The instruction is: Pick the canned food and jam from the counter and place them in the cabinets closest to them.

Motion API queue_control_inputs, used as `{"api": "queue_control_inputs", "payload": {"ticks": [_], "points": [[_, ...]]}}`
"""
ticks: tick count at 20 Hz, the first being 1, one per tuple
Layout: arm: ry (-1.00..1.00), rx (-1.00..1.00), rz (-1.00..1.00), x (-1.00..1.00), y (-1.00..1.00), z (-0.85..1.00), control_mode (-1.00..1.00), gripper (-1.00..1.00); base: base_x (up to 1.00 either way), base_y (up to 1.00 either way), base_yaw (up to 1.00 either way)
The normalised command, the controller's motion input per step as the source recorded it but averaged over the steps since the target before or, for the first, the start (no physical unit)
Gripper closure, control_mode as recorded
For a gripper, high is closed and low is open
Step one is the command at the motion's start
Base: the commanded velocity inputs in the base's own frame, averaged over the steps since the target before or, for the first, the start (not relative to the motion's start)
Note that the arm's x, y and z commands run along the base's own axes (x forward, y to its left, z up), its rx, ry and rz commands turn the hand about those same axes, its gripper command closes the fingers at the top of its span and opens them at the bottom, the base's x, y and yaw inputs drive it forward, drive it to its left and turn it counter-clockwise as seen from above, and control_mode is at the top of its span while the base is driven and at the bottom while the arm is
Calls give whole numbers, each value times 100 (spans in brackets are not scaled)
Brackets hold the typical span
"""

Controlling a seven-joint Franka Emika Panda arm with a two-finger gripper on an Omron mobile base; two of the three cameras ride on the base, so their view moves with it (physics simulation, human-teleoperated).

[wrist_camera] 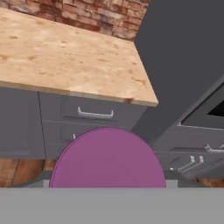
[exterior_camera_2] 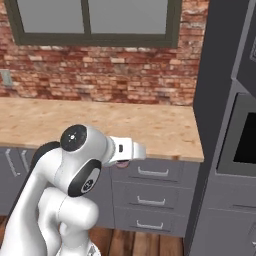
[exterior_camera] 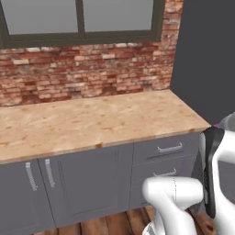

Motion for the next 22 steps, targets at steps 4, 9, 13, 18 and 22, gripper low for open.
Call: {"api": "queue_control_inputs", "payload": {"ticks": [4,9,13,18,22], "points": [[0,0,0,0,0,0,100,100,-73,-17,0],[0,0,0,0,0,0,100,100,-41,-6,0],[0,0,0,0,0,0,100,100,0,0,0],[0,0,0,0,0,0,100,100,-1,-38,-1],[0,0,0,0,0,0,100,100,0,-59,-3]]}}
